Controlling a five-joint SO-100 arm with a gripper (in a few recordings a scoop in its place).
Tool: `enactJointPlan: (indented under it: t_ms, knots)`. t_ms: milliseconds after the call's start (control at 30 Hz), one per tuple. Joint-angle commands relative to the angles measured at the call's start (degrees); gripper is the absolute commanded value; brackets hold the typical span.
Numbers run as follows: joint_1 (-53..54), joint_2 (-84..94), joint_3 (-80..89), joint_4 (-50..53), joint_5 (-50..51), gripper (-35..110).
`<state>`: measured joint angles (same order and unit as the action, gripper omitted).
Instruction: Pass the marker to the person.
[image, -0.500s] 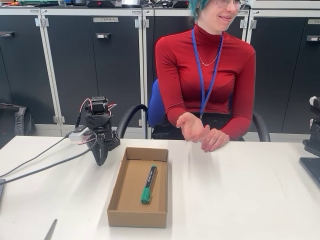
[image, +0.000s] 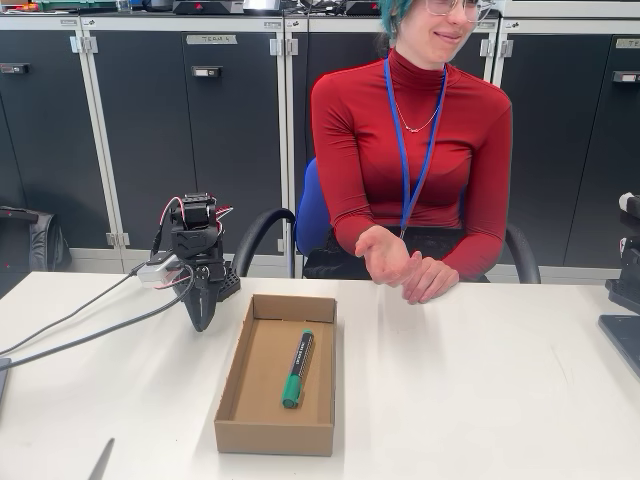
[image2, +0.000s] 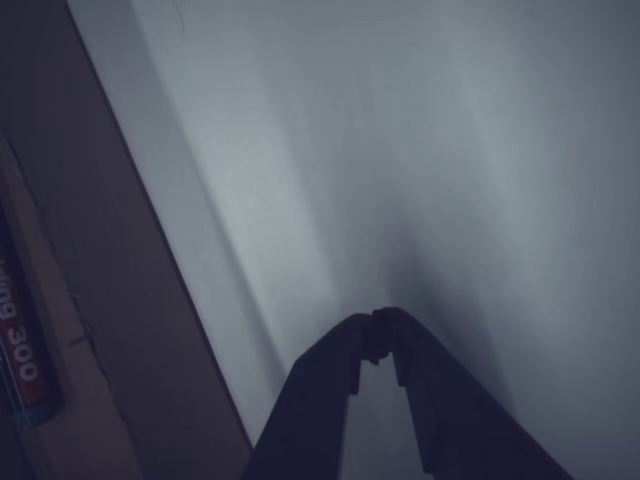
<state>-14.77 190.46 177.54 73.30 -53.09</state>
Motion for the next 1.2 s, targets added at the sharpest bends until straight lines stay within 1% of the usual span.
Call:
enactJointPlan:
  t_ms: [0,267,700,933,1167]
  knots:
    - [-0.4,0.4,-0.4,0.0,0.5,-5]
    - [0.5,0.4,-1.9,-1.9,1.0,-5]
    - [4.9,0.2,-19.6,-5.7,5.2,-5]
    - [5.5,-10.9,-37.7,-6.5,12.8,-5]
    - [4.8,-25.6,-54.3,-11.8,17.9,-5]
